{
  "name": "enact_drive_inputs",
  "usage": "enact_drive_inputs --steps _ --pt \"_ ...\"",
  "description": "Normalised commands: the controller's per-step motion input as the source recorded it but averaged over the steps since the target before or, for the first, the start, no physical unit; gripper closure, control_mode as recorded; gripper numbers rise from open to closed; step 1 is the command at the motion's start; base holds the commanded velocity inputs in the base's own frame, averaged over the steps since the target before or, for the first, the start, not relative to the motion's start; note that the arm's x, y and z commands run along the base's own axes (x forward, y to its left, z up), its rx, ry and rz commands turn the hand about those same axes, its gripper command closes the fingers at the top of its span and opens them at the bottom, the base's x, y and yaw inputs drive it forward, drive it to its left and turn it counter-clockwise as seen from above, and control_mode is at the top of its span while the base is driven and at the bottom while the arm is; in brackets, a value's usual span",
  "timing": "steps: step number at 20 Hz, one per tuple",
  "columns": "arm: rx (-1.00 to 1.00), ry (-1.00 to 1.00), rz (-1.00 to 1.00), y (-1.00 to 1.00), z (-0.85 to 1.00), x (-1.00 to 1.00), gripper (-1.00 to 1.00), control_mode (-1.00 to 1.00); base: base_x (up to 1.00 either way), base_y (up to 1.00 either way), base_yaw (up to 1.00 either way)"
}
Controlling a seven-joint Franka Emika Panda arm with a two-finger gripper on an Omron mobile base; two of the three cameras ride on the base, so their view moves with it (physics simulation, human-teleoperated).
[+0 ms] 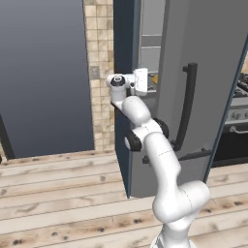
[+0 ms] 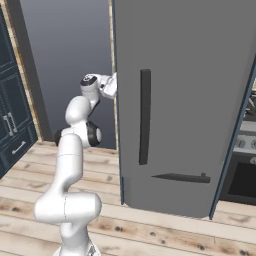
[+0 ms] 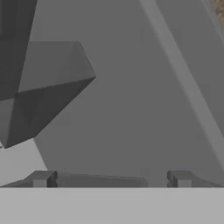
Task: Retrieve the fish from the fridge and place it on the saucepan with marinade on the stove.
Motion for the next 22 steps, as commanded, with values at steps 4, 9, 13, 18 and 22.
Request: enact_drive_inputs --steps 4,9,13,18,22 --pt "0.0 0.0 0.08 -0.37 -0.02 0.0 -1.0 -1.0 0.0 0.0 0.0" --pt "0.0 0.0 0.06 -0.44 0.0 -0.06 -1.0 -1.0 0.0 0.0 0.0" --pt "0.0 0.0 0.0 -0.59 0.0 -0.38 -1.0 -1.0 0.0 0.0 0.0" --pt "0.0 0.0 0.0 -0.67 0.0 -0.88 -1.0 -1.0 0.0 0.0 0.0" --pt "0.0 0.0 -0.02 -0.68 0.0 -0.99 -1.0 -1.0 0.0 0.0 0.0"
